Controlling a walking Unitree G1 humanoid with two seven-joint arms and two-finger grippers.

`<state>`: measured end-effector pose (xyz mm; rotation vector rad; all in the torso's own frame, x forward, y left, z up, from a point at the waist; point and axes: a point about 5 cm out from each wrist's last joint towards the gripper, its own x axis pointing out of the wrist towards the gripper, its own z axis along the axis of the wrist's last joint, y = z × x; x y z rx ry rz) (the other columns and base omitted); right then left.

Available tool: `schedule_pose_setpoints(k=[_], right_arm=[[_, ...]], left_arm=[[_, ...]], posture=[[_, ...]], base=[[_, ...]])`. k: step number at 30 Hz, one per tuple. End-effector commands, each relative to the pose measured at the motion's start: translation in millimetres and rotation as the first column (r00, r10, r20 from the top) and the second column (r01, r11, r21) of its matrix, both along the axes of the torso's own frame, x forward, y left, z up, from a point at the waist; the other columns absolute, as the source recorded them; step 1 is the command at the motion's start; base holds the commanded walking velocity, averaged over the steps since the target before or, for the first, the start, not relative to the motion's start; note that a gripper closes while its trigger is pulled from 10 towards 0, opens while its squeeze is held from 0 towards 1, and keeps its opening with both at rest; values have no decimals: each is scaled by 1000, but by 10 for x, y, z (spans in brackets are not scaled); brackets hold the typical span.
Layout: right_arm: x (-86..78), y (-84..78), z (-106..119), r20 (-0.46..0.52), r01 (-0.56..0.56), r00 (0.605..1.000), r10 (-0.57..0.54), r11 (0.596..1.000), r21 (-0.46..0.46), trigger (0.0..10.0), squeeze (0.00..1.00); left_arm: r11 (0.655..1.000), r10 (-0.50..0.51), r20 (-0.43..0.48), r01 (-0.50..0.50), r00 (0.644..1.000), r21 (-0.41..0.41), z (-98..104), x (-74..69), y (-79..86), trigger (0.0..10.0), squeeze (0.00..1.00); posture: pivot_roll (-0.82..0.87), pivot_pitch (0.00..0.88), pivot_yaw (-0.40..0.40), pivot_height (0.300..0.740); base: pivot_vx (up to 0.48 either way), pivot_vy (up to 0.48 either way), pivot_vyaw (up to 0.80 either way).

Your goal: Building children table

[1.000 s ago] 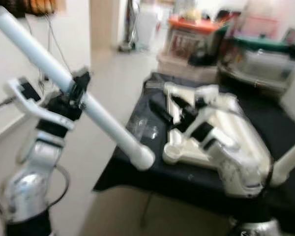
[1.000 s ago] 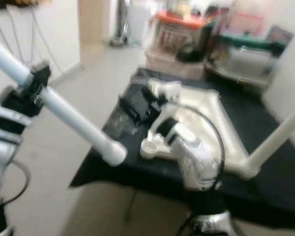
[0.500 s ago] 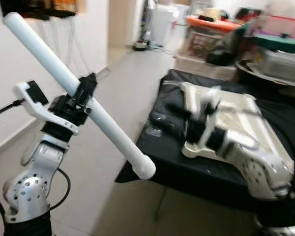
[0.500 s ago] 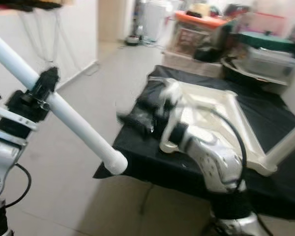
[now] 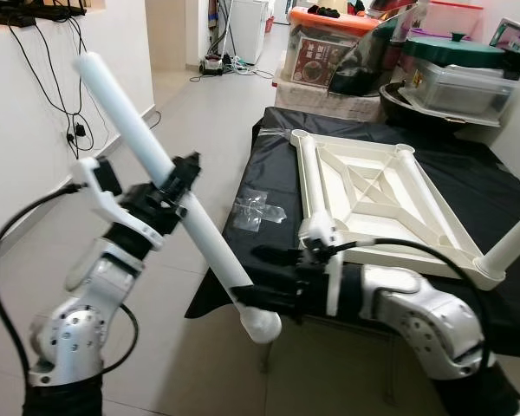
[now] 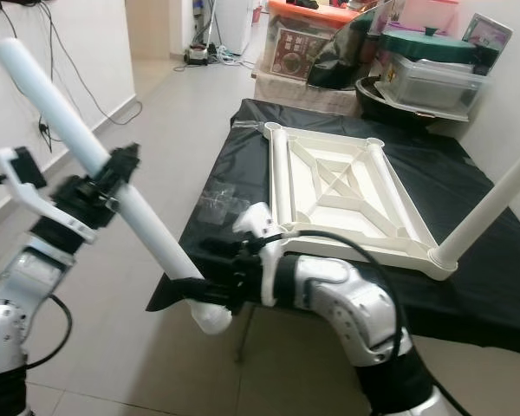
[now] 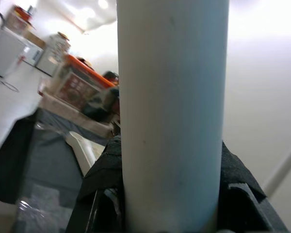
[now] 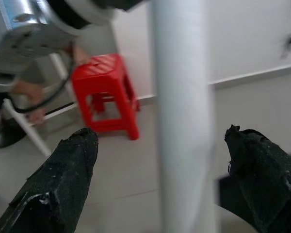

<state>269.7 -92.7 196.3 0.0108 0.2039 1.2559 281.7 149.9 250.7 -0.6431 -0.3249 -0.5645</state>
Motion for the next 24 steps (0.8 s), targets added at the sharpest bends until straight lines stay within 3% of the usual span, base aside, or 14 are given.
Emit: schedule_pose_setpoints(k=[1, 9, 12, 17, 23, 24], right_arm=[[5, -1, 5, 3, 0, 1000, 0, 1000, -15, 10000, 0], [74, 238, -114, -2, 1, 1000, -2, 998, -57, 10000, 0], [184, 312, -235, -19, 92, 995, -94, 990, -107, 10000, 0], [272, 347, -299, -36, 179, 982, -185, 976, -127, 10000, 0], [294, 361, -302, -49, 203, 977, -209, 973, -112, 10000, 0], [295, 373, -316, -58, 212, 974, -220, 971, -111, 3765, 0]], left_arm=[[1000, -10, 7, 10, 1000, -3, -6, 4, -20, 10000, 0], [998, -55, 17, 55, 998, -19, 14, 97, -160, 10000, 0], [996, -79, 30, 80, 996, -33, 58, 137, -265, 10000, 0], [994, -92, 33, 94, 995, -46, 63, 149, -329, 10000, 0], [994, -91, 31, 93, 995, -54, 56, 159, -345, 10000, 0], [995, -86, 27, 87, 996, -56, 49, 170, -346, 10000, 0]], posture=[[64, 0, -123, 740], [67, 0, -125, 740], [69, 0, -127, 740], [67, 0, -126, 740], [66, 0, -125, 740], [65, 0, -123, 740]], base=[[0, 0, 0], [0, 0, 0], [0, 0, 0], [0, 0, 0], [0, 0, 0], [0, 0, 0]])
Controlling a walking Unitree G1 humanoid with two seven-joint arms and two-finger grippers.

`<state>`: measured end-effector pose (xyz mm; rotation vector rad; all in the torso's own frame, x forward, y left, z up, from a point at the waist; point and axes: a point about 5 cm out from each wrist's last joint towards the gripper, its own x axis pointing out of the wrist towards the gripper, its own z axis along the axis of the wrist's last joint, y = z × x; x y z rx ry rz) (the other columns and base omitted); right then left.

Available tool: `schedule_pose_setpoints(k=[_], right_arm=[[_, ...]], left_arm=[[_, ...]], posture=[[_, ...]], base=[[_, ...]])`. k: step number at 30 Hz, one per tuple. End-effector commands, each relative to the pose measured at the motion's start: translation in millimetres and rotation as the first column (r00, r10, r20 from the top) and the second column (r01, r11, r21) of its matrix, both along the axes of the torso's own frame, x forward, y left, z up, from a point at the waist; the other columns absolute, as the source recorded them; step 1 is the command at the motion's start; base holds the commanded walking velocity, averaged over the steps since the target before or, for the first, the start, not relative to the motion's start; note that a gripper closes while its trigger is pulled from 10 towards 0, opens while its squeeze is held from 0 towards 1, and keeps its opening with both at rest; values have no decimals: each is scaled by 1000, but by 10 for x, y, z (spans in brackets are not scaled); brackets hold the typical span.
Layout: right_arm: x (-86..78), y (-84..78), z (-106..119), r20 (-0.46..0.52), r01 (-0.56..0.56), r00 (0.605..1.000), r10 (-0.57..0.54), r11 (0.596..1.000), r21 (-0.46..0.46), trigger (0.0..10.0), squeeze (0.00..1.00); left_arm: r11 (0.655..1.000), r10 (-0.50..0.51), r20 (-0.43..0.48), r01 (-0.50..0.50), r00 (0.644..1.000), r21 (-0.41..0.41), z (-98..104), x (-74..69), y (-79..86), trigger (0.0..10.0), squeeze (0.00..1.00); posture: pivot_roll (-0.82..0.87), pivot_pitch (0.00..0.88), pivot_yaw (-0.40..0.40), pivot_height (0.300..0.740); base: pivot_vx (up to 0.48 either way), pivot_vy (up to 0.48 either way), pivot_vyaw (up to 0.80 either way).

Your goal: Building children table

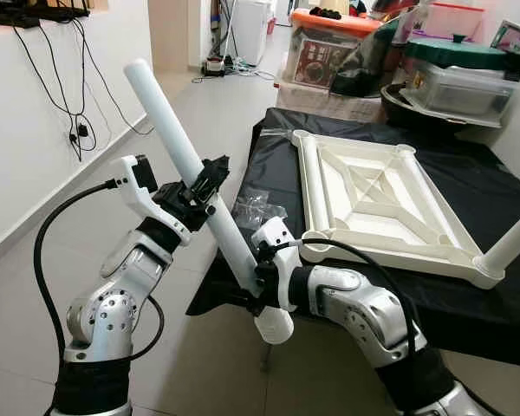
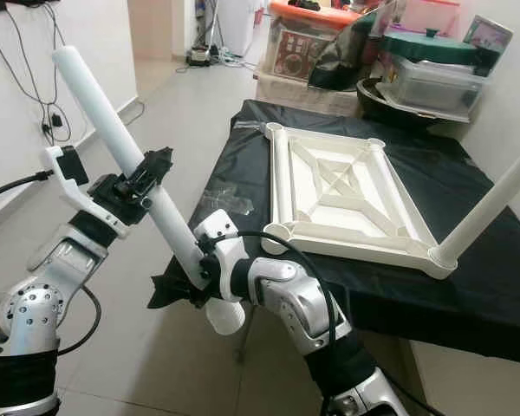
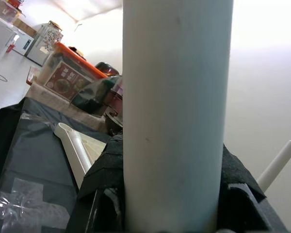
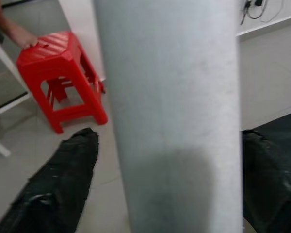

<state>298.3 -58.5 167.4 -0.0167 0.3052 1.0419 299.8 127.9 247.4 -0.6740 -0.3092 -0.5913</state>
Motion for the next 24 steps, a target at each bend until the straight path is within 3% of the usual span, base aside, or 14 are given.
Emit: schedule_pose_setpoints(k=[1, 3, 4, 18, 19, 24], right_arm=[[10, 30, -26, -13, 15, 1000, -15, 1000, -6, 3765, 0], [12, 41, -37, -18, 23, 1000, -23, 1000, -5, 3765, 0], [14, 47, -55, -20, 31, 999, -31, 1000, -5, 0, 0], [-61, 73, -61, 11, -11, 1000, 10, 1000, 30, 0, 0], [-60, 70, -69, 10, -5, 1000, 5, 1000, 28, 0, 0], [-47, 56, -94, 9, 21, 1000, -21, 1000, 21, 0, 0]], left_arm=[[998, -50, 37, 52, 998, -36, 82, -11, -126, 10000, 0], [998, -47, 35, 48, 998, -37, 78, -3, -128, 10000, 0], [998, -45, 32, 47, 998, -38, 74, 6, -135, 10000, 0], [1000, -12, 12, 12, 1000, -3, 11, 59, -114, 10000, 0], [1000, -5, 19, 4, 1000, 13, 8, 62, -118, 10000, 1000], [997, 3, 65, -8, 998, 73, 24, 41, -123, 10000, 1000]], posture=[[65, 0, -123, 740], [64, 0, -123, 740], [64, 0, -123, 740], [60, 0, -121, 740], [61, 0, -121, 740], [65, 0, -117, 740]], base=[[0, 0, 0], [0, 0, 0], [0, 0, 0], [0, 0, 0], [0, 0, 0], [0, 0, 0]])
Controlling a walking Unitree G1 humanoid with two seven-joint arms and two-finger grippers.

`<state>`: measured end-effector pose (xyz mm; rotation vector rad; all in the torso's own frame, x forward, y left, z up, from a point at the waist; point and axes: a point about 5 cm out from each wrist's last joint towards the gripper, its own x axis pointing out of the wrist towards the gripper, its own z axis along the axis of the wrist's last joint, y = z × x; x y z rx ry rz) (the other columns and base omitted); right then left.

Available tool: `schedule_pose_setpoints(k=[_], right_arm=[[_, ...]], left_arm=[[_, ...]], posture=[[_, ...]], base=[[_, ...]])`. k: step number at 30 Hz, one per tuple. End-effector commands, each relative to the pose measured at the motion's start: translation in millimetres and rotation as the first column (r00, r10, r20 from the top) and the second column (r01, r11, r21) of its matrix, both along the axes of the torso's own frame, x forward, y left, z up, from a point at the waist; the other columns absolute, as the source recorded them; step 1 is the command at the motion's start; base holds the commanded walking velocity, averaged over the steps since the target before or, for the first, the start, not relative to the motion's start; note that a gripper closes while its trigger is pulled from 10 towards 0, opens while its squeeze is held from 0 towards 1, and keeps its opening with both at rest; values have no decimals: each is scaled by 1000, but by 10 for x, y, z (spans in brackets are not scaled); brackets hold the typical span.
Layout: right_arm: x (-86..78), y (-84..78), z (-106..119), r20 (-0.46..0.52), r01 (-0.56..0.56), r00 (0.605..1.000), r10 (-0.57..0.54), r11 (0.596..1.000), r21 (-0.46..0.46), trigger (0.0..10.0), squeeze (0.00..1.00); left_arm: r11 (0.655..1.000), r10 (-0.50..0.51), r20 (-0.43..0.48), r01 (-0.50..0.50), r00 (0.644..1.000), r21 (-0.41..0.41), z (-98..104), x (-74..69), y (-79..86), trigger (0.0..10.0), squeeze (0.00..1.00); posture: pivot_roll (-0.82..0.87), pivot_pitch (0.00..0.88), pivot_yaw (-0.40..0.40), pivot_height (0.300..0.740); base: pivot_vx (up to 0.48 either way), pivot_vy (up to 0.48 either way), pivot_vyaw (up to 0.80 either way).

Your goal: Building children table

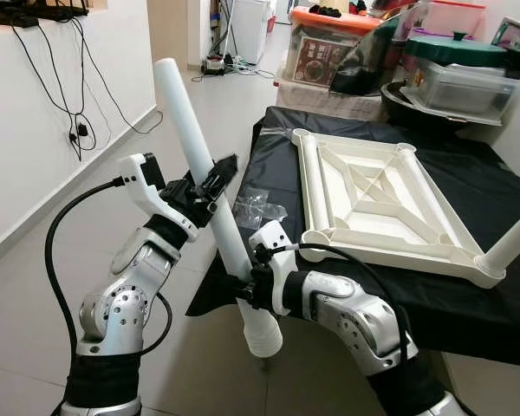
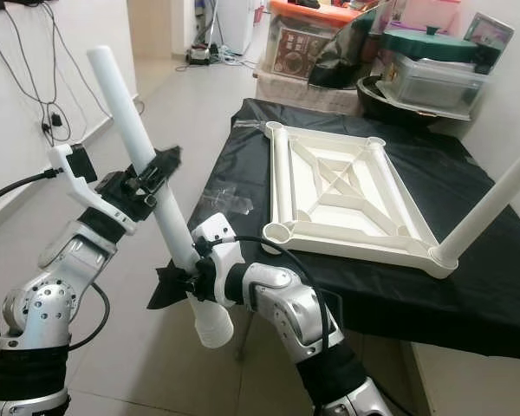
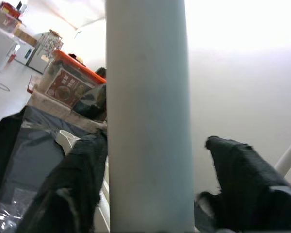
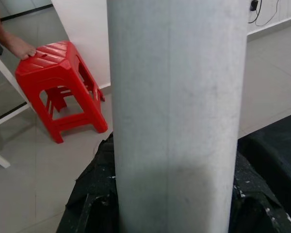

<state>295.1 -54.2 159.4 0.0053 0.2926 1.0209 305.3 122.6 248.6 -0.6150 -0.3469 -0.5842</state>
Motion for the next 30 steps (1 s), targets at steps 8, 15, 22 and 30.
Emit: schedule_pose_setpoints(k=[8, 15, 22, 30], right_arm=[[103, -132, 27, 31, 90, 995, -91, 996, 18, 0, 0], [414, -575, 193, 85, 348, 931, -354, 934, 73, 0, 0], [512, -871, 280, 104, 467, 873, -477, 878, 107, 0, 0], [676, -1296, 331, 45, 741, 640, -767, 632, 228, 0, 0]], left_arm=[[997, -70, 31, 68, 997, 35, 45, -98, -26, 10000, 1000], [994, -93, 9, 93, 996, 57, 15, -235, 66, 10000, 0], [997, -35, 28, 33, 999, 66, 51, -281, 220, 10000, 0], [963, -26, 420, 136, 907, -234, 1199, -447, 246, 10000, 0]], posture=[[69, 0, -112, 740], [75, 0, -111, 740], [80, 0, -115, 740], [97, 0, -135, 740]], base=[[0, 0, 0], [0, 0, 0], [0, 0, 0], [0, 0, 0]])
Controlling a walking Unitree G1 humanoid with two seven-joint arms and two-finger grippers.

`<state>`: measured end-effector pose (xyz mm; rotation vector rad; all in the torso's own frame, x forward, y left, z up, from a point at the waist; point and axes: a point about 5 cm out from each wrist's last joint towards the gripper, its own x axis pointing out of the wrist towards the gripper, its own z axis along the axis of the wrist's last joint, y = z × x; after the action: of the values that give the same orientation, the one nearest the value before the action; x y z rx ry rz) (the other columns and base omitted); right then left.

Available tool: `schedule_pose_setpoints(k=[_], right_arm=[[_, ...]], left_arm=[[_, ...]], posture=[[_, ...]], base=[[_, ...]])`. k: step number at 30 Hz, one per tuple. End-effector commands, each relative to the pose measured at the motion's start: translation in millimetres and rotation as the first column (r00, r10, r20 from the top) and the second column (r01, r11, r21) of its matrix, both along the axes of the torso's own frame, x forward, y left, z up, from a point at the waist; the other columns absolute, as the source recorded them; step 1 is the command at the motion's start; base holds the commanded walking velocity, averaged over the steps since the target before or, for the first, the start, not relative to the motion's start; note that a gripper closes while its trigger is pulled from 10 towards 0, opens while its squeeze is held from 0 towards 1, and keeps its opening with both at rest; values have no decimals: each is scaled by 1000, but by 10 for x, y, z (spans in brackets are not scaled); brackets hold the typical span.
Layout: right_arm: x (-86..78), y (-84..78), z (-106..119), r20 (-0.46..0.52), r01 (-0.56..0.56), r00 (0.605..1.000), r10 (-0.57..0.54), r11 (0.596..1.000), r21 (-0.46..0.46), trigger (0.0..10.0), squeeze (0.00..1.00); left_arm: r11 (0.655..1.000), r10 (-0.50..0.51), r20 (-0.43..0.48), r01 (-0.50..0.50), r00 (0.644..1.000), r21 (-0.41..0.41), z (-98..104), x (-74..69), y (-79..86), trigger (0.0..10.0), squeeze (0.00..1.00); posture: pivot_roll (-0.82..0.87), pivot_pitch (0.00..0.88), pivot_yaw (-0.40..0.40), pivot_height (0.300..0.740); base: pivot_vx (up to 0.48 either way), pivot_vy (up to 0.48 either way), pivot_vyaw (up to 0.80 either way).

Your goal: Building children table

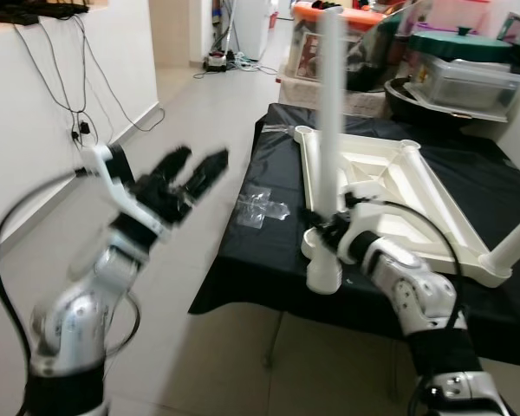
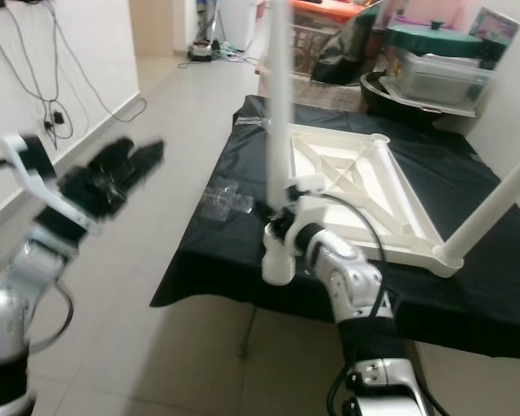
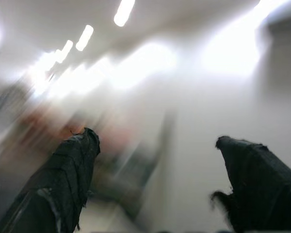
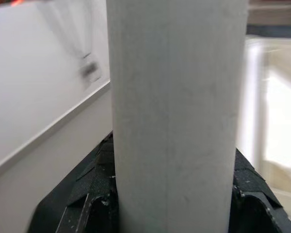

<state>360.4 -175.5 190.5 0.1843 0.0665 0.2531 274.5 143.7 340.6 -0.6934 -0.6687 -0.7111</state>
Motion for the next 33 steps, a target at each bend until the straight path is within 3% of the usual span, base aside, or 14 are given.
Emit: schedule_pose_setpoints(k=[1, 2, 3, 9, 10, 11, 12, 14, 15, 16, 18, 22, 30, 33], right_arm=[[24, -83, 21, 16, 73, 997, -74, 997, 35, 0, 0], [51, -147, 8, 18, 139, 990, -140, 989, 50, 0, 0], [54, -169, 5, 22, 158, 987, -159, 986, 51, 0, 0], [57, -332, 53, 37, 225, 973, -228, 972, 63, 0, 0], [59, -423, 83, 47, 261, 963, -265, 962, 77, 0, 0], [59, -423, 83, 47, 261, 963, -265, 962, 77, 0, 0], [62, -507, 105, 56, 296, 952, -301, 952, 83, 0, 0], [62, -507, 105, 56, 296, 952, -301, 952, 83, 0, 0], [65, -575, 129, 64, 326, 941, -333, 941, 95, 0, 0], [65, -575, 129, 64, 326, 941, -333, 941, 95, 0, 0], [59, -661, 196, 91, 368, 920, -381, 920, 131, 0, 0], [37, -690, 212, 104, 384, 910, -401, 911, 151, 0, 0], [18, -624, 144, 94, 385, 911, -403, 909, 159, 0, 0], [41, -601, 164, 100, 381, 911, -400, 910, 167, 0, 0]], left_arm=[[994, -27, 124, 39, 992, -98, 279, -140, 35, 10000, 0], [978, -11, 256, 64, 967, -201, 679, -212, 122, 10000, 0], [969, 0, 294, 72, 956, -235, 802, -237, 159, 10000, 0], [955, 21, 366, 89, 930, -282, 1058, -283, 226, 10000, 0], [949, 27, 396, 100, 918, -298, 1259, -307, 245, 10000, 0], [949, 27, 396, 100, 918, -298, 1259, -307, 245, 10000, 0], [937, 27, 450, 134, 893, -322, 1514, -383, 273, 10000, 0], [937, 27, 450, 134, 893, -322, 1514, -383, 273, 10000, 0], [922, 22, 510, 180, 860, -344, 1754, -504, 301, 10000, 0], [922, 22, 510, 180, 860, -344, 1754, -504, 301, 10000, 0], [888, 16, 628, 277, 778, -367, 2106, -802, 351, 10000, 0], [864, 32, 681, 322, 732, -386, 2231, -985, 404, 10000, 0], [853, 103, 681, 288, 725, -436, 2257, -1175, 575, 10000, 0], [852, 95, 669, 288, 737, -438, 2299, -1054, 423, 10000, 0]], posture=[[97, 0, -135, 740], [96, 0, -131, 740], [96, 0, -131, 740], [70, 0, -119, 740], [77, 0, -129, 740], [77, 0, -129, 740], [81, 0, -127, 740], [81, 0, -127, 740], [77, 0, -121, 740], [77, 0, -121, 740], [60, 0, -105, 740], [55, 0, -107, 740], [62, 0, -123, 740], [65, 0, -128, 740]], base=[[0, 0, 0], [0, 0, 0], [0, 0, 0], [0, 0, 0], [0, 0, 0], [0, 0, 0], [0, 0, 0], [0, 0, 0], [0, 0, 0], [0, 0, 0], [0, 0, 0], [0, 0, 0], [0, 0, 0], [0, 0, 0]])
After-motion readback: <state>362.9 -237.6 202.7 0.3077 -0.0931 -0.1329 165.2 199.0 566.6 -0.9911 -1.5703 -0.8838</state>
